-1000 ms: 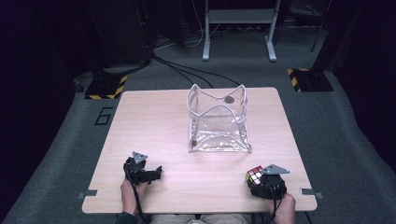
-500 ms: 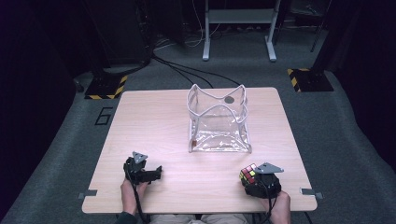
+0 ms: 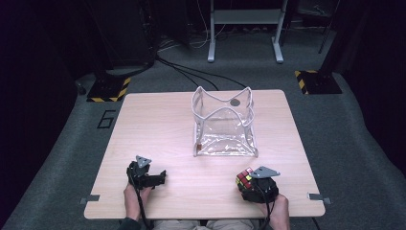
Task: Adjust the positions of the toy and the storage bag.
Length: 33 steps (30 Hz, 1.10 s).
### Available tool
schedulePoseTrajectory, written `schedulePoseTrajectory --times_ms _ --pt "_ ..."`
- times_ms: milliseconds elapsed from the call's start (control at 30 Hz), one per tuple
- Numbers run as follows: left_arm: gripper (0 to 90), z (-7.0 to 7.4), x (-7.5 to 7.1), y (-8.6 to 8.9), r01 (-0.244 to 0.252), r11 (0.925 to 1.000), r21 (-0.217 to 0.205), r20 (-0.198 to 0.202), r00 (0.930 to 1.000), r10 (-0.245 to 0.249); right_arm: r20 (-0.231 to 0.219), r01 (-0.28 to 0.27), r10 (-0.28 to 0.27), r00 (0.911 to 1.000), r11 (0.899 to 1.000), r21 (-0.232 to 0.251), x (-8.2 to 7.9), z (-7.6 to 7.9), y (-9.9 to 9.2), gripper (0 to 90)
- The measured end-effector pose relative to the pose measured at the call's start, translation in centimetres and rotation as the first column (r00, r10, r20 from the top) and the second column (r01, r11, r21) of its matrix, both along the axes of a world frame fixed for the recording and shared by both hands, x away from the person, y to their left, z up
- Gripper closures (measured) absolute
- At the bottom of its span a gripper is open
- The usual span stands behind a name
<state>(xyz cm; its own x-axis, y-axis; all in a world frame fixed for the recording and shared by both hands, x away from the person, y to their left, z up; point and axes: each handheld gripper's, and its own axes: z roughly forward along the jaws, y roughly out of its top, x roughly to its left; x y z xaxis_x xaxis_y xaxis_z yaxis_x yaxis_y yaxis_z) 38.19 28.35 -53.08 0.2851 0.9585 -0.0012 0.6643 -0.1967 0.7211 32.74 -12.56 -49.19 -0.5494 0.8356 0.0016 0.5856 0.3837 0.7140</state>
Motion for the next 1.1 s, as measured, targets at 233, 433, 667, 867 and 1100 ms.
schedulePoseTrajectory --times_ms 233,433,667,867,1100 --pt "3.0 0.0 0.0 0.0 0.001 1.0000 -0.002 0.001 1.0000 -0.001 0.000 -0.038 0.038 0.9993 0.999 0.001 0.1 0.2 1.4 33.3" --pt "3.0 0.0 0.0 0.0 0.001 1.0000 0.000 0.001 1.0000 -0.001 0.016 -0.074 0.074 0.9972 0.997 -0.001 0.2 0.4 2.8 33.3" --pt "3.0 0.0 0.0 0.0 0.001 1.0000 -0.002 0.001 1.0000 -0.001 0.022 -0.116 0.116 0.9930 0.993 -0.011 0.4 0.6 3.8 33.3" --pt "2.9 0.0 0.0 0.0 -0.001 1.0000 0.000 0.000 1.0000 0.001 0.022 -0.147 0.147 0.9889 0.989 -0.007 0.7 0.7 5.4 33.3" --pt "3.0 0.0 0.0 0.0 -0.004 1.0000 -0.005 -0.001 1.0000 0.004 0.017 -0.190 0.190 0.9816 0.982 -0.008 1.2 0.6 6.6 33.3"
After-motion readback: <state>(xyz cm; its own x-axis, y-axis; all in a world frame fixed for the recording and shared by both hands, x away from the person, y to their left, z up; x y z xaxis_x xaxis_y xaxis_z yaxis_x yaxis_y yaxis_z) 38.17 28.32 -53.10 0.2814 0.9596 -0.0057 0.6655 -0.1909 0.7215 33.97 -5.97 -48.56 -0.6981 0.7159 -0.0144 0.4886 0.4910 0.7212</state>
